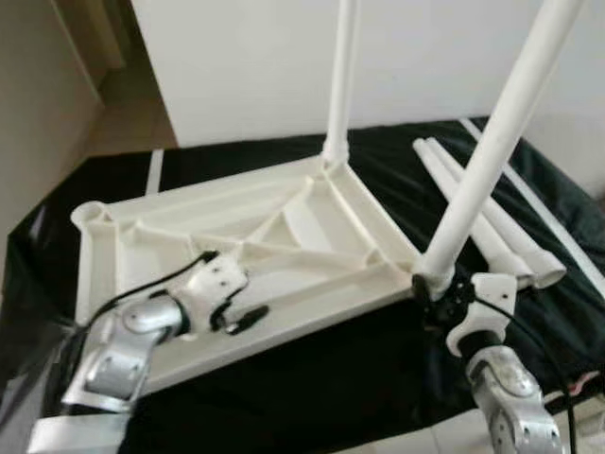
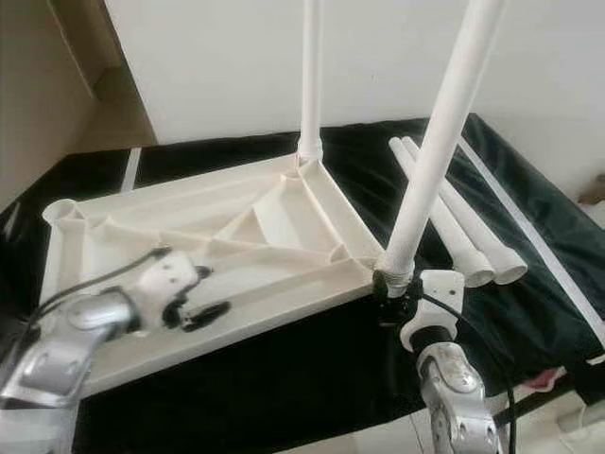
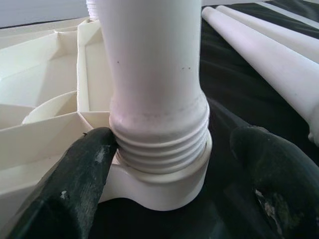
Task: Building children table
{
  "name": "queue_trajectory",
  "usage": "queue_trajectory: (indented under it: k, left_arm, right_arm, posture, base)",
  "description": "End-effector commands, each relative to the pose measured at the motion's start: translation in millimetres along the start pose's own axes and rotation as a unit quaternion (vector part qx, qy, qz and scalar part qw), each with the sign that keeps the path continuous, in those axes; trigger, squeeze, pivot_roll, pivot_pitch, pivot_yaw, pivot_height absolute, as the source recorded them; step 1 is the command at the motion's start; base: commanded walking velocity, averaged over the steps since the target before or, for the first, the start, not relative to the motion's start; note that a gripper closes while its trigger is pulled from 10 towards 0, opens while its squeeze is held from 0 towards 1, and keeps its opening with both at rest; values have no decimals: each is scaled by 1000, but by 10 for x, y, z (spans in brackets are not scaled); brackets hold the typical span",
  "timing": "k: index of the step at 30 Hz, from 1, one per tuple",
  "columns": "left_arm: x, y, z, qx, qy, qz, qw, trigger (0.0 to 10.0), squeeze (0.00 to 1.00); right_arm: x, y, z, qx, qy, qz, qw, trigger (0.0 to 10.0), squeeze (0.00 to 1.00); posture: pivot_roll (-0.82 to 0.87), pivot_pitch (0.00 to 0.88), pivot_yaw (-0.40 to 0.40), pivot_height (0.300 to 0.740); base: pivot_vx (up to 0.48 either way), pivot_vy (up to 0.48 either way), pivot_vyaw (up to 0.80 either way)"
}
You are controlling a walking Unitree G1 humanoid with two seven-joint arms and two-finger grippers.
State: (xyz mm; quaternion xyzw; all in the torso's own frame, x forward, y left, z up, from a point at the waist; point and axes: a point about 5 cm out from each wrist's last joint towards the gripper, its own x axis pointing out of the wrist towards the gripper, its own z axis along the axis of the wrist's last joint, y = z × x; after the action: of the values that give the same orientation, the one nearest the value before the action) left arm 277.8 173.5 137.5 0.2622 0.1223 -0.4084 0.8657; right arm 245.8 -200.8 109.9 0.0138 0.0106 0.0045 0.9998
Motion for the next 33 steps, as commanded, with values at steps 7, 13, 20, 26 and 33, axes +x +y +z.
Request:
queue_trajectory:
  k: [7,13,20,26,33]
  left_arm:
    - [-279,79,-348,-25,64,-16,998,10000,0]
    - [-283,-159,-440,-51,79,-91,991,10000,0]
    - [-285,-319,-544,-63,108,-145,981,10000,0]
    - [-288,-456,-507,-62,103,-187,975,10000,0]
    - [-44,-687,-110,-110,2,-206,972,10000,0]
  right_arm:
    - [21,109,-74,17,7,14,1000,10000,0]
    - [84,104,-65,15,5,18,1000,10000,0]
    - [196,72,-61,3,7,36,999,10000,0]
    - [274,93,-85,-10,17,65,998,10000,0]
    - [495,253,-166,-38,41,149,987,10000,0]
  posture:
    - [-2,21,3,740]
    - [-6,17,4,740]
    - [-9,17,3,740]
    - [-6,15,-1,740]
    - [9,5,-9,740]
  base:
    - [0,0,0]
    - [0,0,0]
    - [0,0,0]
    - [0,0,0]
    - [0,0,0]
